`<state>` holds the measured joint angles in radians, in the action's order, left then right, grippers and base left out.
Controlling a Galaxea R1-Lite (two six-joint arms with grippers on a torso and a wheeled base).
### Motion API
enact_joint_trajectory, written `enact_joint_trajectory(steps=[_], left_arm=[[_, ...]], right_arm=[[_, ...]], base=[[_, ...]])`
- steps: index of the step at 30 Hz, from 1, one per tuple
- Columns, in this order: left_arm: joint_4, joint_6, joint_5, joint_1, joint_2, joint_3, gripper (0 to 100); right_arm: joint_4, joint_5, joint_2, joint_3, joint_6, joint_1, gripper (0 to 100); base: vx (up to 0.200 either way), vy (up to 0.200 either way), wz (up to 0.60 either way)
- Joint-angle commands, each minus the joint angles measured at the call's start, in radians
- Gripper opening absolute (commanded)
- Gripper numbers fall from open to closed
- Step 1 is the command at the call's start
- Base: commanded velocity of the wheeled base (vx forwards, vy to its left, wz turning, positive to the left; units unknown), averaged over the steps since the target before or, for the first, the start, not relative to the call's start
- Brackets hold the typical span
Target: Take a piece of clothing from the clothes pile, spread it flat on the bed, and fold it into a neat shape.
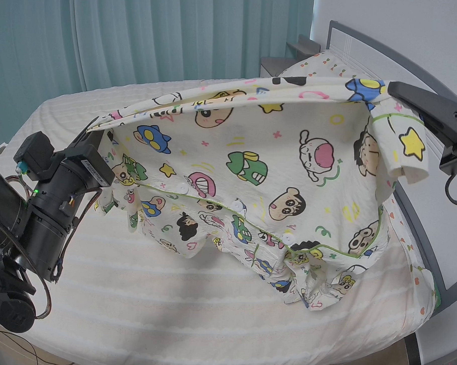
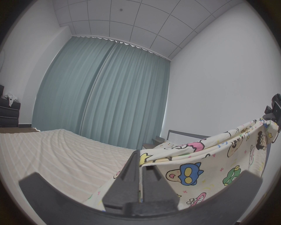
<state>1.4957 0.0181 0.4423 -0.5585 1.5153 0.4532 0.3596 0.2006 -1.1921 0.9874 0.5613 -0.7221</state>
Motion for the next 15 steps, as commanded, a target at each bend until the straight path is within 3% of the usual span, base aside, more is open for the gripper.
enact_joint_trajectory(steps=[1,15], left_arm=[[0.0,0.0,0.001,0.012,0.003,0.001,0],[0.0,0.0,0.006,0.012,-0.023,-0.011,0]], right_arm=[[-0.001,0.002,-0.004,0.0,0.0,0.0,0],[-0.001,0.025,-0.015,0.013,0.0,0.0,0]], base=[[0.0,0.2,0.0],[0.0,0.2,0.0]])
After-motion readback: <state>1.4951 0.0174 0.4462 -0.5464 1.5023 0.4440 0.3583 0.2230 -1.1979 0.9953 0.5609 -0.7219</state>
